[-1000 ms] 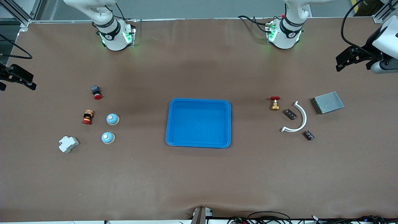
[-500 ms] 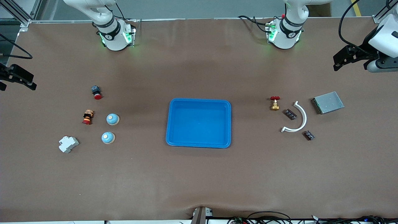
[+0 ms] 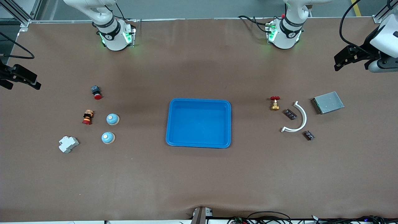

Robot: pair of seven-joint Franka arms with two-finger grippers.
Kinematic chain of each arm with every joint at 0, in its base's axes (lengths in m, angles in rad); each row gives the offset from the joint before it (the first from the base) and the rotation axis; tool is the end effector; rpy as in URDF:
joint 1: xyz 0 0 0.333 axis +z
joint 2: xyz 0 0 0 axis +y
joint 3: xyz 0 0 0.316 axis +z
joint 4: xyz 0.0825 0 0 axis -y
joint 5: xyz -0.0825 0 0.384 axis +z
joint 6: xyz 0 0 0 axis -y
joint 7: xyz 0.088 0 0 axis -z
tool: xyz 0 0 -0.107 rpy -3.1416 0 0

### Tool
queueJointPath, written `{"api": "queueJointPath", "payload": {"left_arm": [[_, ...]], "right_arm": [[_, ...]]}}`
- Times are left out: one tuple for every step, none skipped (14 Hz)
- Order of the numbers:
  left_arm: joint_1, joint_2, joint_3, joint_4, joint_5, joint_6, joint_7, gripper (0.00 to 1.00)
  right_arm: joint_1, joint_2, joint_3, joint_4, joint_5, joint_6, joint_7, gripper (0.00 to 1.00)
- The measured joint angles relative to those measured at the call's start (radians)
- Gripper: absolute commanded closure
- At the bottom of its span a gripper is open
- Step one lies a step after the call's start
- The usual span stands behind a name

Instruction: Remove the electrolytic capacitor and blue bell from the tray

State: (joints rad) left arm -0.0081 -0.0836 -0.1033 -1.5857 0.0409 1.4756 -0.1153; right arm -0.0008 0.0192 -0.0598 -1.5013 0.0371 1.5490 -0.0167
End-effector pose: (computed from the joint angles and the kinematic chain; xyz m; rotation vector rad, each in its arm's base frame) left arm 0.5155 -0.0555 0.6540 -3.0893 -0.0119 0.0327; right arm 0.5582 -0.0295 0.6447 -3.1058 0.0661 -0.0464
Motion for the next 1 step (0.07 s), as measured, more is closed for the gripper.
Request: {"api": "queueJointPath", "payload": {"left_arm": [[0.0,0.0,0.001,0.0,0.0,0.0,0.0,0.0]], "right_arm": [[0.0,0.0,0.0,-0.002,0.0,-0.01,0.002,0.0]]}}
